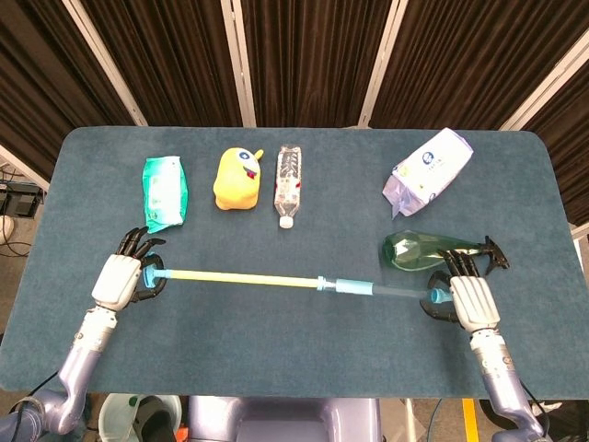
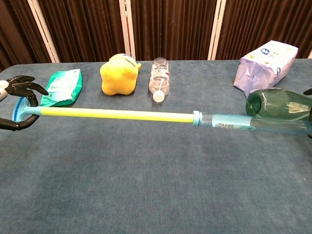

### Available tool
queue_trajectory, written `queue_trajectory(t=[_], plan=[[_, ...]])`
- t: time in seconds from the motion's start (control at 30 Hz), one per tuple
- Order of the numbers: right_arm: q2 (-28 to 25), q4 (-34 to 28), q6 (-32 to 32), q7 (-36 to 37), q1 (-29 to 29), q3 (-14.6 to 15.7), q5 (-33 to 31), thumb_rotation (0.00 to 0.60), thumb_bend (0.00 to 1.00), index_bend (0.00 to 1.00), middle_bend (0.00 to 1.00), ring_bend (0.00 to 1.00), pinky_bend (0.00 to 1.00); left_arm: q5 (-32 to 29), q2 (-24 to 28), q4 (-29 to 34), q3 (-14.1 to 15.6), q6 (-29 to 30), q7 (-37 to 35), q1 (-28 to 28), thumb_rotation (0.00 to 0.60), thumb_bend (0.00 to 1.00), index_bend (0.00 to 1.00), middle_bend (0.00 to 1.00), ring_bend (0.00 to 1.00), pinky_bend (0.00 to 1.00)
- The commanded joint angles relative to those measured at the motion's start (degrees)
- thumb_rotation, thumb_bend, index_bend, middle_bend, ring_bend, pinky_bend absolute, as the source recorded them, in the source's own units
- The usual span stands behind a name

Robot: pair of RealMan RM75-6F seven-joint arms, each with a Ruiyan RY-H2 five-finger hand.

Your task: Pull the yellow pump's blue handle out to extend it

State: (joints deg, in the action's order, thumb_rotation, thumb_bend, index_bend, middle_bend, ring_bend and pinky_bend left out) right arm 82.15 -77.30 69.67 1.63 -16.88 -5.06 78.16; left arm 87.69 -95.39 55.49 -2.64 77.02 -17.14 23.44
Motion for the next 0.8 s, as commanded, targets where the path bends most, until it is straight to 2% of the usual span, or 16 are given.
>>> queue_trajectory(t=[0.03,0.1,0.13,0.2,0.33,0.4,0.53,0.67,0.8], plan=[[-0.6,-0.3,-1.1,-0.4,0.1,1.0,0.2,0.600,0.34,0.45,0.05,0.00,0.00,-0.1,0.4,-0.3,0.3,-0.8,-0.1,0.1,0.600,0.21,0.49,0.18,0.00,0.02],[-0.9,-0.7,-1.8,-0.5,0.1,1.4,0.1,0.600,0.34,0.31,0.03,0.00,0.00,-0.3,0.7,-0.1,0.5,-1.5,-0.5,0.1,0.600,0.17,0.40,0.16,0.00,0.02],[-1.1,-1.2,-2.3,-0.6,0.1,1.5,-0.1,0.600,0.33,0.26,0.02,0.00,0.00,-0.3,1.0,0.0,0.5,-1.8,-0.6,0.1,0.600,0.14,0.31,0.15,0.00,0.01],[-1.5,-1.9,-2.9,-1.0,-0.1,1.7,-0.2,0.600,0.29,0.28,0.01,0.00,0.00,-0.6,1.4,0.1,0.7,-2.6,-0.5,0.1,0.600,0.11,0.20,0.12,0.00,0.00],[-2.1,-2.8,-3.8,-2.3,-0.2,2.1,-0.4,0.600,0.09,0.06,0.00,0.00,0.00,-1.2,2.6,1.6,1.2,-5.0,-1.0,0.2,0.600,0.10,0.12,0.10,0.00,0.00],[-2.4,-3.1,-4.0,-2.7,-0.3,2.4,-0.1,0.600,0.03,0.01,0.00,0.00,0.00,-1.5,3.3,2.3,1.0,-5.4,-1.1,0.3,0.600,0.09,0.08,0.08,0.00,0.00],[-3.3,-4.5,-2.9,-3.3,0.1,2.7,0.8,0.600,0.00,0.00,0.00,0.00,0.00,-2.4,4.6,4.1,0.6,-6.0,-1.0,0.1,0.600,0.07,0.00,0.03,0.00,0.00],[-4.5,-6.1,-2.1,-4.1,0.4,3.0,1.5,0.600,0.00,0.00,0.00,0.00,0.00,-2.9,6.4,6.5,0.4,-6.4,-0.2,0.0,0.600,0.07,0.00,0.00,0.00,0.00],[-5.9,-8.5,1.4,-5.0,1.5,2.8,2.8,0.600,0.00,0.00,0.00,0.00,0.00,-2.8,8.8,9.5,-0.1,-3.7,1.1,-1.2,0.600,0.07,0.00,0.00,0.00,0.00]])
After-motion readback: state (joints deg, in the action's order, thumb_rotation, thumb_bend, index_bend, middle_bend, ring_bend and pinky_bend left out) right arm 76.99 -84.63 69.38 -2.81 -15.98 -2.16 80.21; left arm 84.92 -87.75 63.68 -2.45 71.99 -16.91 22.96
